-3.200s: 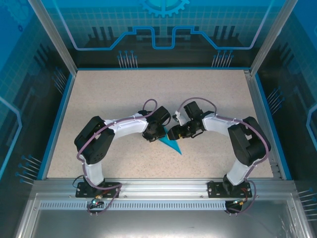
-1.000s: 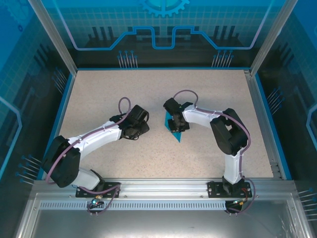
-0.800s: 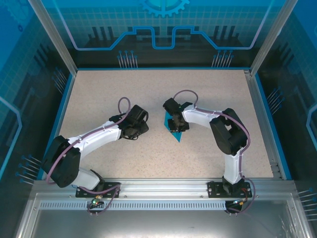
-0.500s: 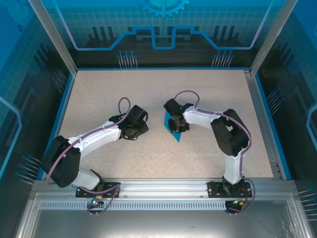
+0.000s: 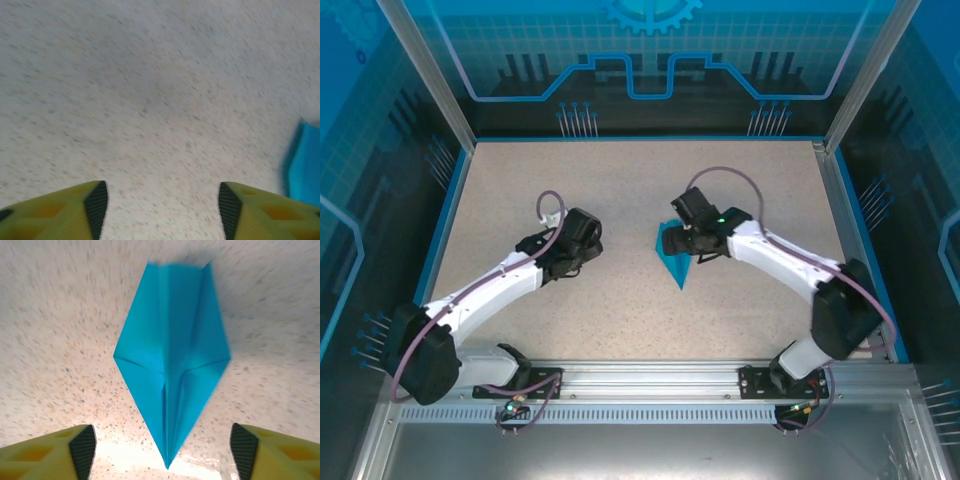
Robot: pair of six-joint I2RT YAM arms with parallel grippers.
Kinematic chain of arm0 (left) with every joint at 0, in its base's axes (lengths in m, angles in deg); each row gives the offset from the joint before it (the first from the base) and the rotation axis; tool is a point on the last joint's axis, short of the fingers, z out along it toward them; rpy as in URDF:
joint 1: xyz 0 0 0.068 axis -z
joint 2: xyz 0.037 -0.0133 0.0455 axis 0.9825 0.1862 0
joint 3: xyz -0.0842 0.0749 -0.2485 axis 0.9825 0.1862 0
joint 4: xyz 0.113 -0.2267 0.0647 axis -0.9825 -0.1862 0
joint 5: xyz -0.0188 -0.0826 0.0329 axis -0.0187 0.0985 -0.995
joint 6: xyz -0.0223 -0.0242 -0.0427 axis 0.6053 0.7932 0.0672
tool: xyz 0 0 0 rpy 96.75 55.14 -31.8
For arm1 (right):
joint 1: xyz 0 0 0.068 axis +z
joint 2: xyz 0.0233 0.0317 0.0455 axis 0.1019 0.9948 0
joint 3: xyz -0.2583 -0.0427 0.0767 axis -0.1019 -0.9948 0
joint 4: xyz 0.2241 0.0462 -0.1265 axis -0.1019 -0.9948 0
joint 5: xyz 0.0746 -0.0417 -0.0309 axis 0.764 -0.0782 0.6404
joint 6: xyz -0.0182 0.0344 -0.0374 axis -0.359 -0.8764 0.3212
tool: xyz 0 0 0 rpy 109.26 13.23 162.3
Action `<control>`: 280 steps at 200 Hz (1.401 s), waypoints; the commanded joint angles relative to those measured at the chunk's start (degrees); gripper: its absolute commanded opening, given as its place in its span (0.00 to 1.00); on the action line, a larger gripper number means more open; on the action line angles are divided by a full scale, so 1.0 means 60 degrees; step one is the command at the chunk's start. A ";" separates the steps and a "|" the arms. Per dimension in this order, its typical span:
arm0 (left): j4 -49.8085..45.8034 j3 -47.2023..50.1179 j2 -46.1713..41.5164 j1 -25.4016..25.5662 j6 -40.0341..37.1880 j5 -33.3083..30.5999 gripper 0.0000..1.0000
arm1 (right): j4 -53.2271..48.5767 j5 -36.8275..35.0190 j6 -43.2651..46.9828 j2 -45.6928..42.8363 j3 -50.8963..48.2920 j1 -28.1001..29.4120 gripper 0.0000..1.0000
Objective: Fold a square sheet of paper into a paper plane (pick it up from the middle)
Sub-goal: Reset both arms
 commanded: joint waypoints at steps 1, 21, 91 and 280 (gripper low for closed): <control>-0.0351 0.0382 -0.0537 -0.0679 -0.0536 -0.1172 0.80 | -0.0192 -0.1585 0.0376 -0.1114 -0.0544 -0.0387 0.82; -0.0233 0.0437 -0.0674 -0.1129 -0.1090 -0.2161 0.98 | 0.0288 -0.2484 0.0849 -0.1916 -0.1150 -0.1338 0.85; 0.3684 0.1810 -0.0195 -0.2965 -0.4815 -0.2618 0.99 | 0.4990 -0.1628 0.4093 -0.1688 -0.3714 -0.5232 0.93; 1.3075 0.4717 0.2404 -0.4646 -0.8226 0.1884 0.99 | 1.3110 0.1896 0.5665 0.0001 -0.6929 -0.5521 0.99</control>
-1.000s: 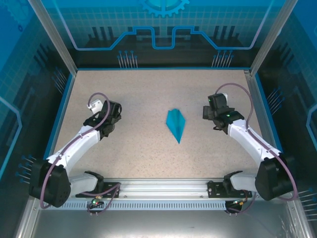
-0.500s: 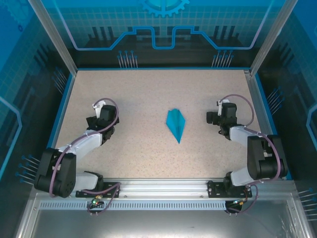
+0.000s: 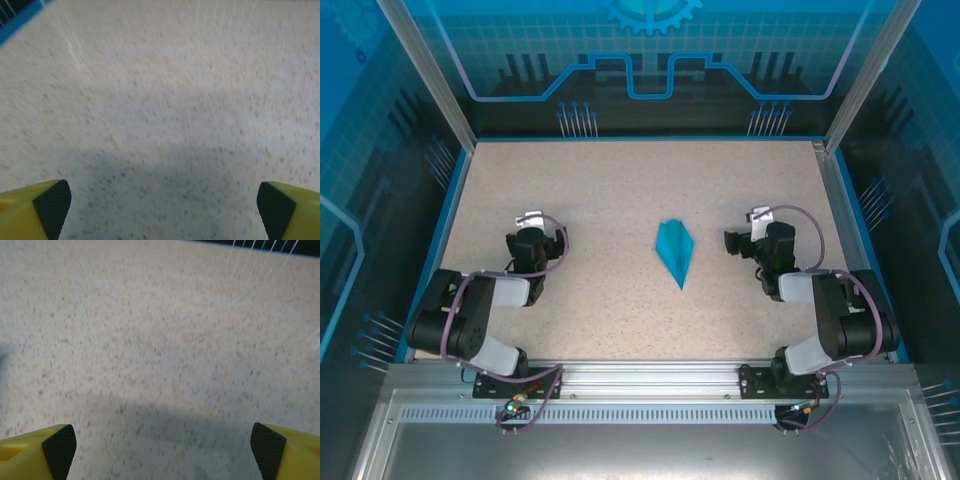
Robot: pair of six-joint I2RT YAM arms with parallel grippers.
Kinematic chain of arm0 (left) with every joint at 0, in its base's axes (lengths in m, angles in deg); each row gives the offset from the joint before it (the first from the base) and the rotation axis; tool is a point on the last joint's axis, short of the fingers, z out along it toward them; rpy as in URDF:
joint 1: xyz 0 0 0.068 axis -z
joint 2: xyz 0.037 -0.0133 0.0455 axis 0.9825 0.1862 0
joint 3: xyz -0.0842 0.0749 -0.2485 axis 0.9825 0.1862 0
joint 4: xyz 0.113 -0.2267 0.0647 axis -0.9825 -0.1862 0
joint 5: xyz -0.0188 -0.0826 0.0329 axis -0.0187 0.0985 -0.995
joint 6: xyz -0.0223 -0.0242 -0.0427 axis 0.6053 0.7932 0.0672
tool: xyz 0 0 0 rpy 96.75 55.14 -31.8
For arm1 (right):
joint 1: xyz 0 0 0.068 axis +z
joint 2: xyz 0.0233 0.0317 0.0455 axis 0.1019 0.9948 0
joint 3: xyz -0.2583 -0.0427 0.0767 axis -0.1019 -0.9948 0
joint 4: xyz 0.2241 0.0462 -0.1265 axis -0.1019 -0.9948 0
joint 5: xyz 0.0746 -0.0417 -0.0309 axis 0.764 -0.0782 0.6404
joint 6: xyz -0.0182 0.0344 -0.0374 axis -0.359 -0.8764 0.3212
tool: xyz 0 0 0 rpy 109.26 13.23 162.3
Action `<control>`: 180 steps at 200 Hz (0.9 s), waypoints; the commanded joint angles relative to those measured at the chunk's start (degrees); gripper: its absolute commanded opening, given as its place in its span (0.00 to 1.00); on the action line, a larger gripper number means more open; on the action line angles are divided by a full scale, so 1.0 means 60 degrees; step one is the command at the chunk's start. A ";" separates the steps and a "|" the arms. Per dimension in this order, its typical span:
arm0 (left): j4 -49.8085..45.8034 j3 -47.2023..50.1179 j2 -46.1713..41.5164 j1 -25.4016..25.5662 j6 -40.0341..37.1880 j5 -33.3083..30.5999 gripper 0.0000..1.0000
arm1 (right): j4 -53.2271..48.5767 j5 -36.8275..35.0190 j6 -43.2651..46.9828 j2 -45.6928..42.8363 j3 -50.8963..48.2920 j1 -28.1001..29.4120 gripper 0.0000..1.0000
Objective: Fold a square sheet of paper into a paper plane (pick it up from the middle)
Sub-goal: Reset both arms
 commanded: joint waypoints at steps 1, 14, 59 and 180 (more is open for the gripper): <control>0.0676 -0.0248 0.0013 -0.0540 -0.0040 0.1248 0.99 | 0.0375 0.0190 -0.0053 0.0099 0.0221 -0.0111 0.99; 0.0686 -0.0225 -0.0007 -0.0700 0.0109 0.1345 0.99 | 0.0371 0.0155 -0.0065 0.0099 0.0224 -0.0118 0.99; 0.0737 -0.0207 -0.0015 -0.0667 0.0082 0.1313 0.99 | 0.0367 0.0141 -0.0077 0.0099 0.0224 -0.0117 0.99; 0.0726 -0.0217 -0.0016 -0.0664 0.0073 0.1313 0.99 | 0.0355 0.0132 -0.0027 0.0099 0.0222 -0.0067 0.99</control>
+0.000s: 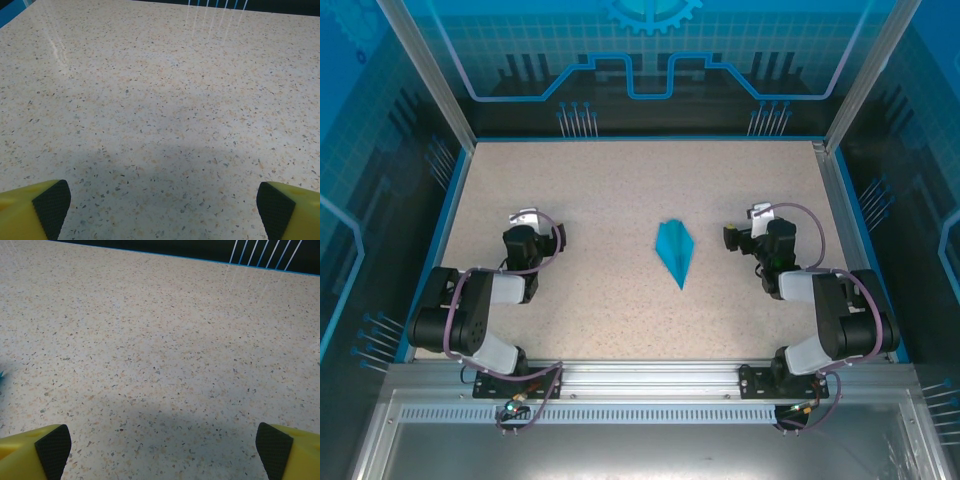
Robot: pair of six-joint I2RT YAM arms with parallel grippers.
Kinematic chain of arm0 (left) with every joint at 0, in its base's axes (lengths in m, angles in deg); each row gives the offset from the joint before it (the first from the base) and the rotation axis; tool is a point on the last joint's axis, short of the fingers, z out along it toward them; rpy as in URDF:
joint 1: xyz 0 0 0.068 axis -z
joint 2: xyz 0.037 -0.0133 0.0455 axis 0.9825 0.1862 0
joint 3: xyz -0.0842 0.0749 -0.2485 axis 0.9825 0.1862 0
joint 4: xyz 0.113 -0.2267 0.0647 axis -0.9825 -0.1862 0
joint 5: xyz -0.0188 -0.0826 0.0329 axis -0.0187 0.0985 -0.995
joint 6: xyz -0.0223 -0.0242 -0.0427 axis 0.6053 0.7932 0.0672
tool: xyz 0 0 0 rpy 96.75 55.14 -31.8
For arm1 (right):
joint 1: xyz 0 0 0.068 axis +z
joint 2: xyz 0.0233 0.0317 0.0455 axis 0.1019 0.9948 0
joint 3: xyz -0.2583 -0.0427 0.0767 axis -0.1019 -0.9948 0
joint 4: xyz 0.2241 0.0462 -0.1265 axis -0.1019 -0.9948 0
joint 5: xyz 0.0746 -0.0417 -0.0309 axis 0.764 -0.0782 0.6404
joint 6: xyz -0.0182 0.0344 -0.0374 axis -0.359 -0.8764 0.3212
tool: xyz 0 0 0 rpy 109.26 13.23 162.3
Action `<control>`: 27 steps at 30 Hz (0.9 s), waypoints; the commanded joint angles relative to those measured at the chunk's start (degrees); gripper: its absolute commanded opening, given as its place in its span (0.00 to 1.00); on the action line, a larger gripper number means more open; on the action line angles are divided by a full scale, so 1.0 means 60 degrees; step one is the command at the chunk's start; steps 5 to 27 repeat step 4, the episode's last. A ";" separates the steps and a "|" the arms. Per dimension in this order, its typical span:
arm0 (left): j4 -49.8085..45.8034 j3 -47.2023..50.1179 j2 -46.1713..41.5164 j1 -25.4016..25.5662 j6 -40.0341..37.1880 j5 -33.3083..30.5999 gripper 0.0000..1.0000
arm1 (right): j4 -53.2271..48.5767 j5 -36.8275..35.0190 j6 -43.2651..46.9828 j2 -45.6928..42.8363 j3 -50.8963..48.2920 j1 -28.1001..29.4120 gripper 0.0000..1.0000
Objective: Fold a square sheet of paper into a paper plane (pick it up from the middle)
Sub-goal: Reset both arms
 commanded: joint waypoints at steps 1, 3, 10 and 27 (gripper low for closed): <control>0.0295 -0.0150 -0.0108 -0.0019 0.0033 0.0231 0.99 | 0.0226 0.0111 -0.0009 0.0099 0.0128 -0.0060 0.99; 0.0300 -0.0153 -0.0108 -0.0026 0.0030 0.0245 0.99 | 0.0210 0.0204 -0.0028 0.0096 0.0137 -0.0115 0.99; 0.0291 -0.0158 -0.0100 -0.0026 0.0030 0.0236 0.99 | 0.0211 0.0205 -0.0016 0.0102 0.0137 -0.0109 0.99; 0.0291 -0.0158 -0.0100 -0.0026 0.0030 0.0236 0.99 | 0.0211 0.0205 -0.0016 0.0102 0.0137 -0.0109 0.99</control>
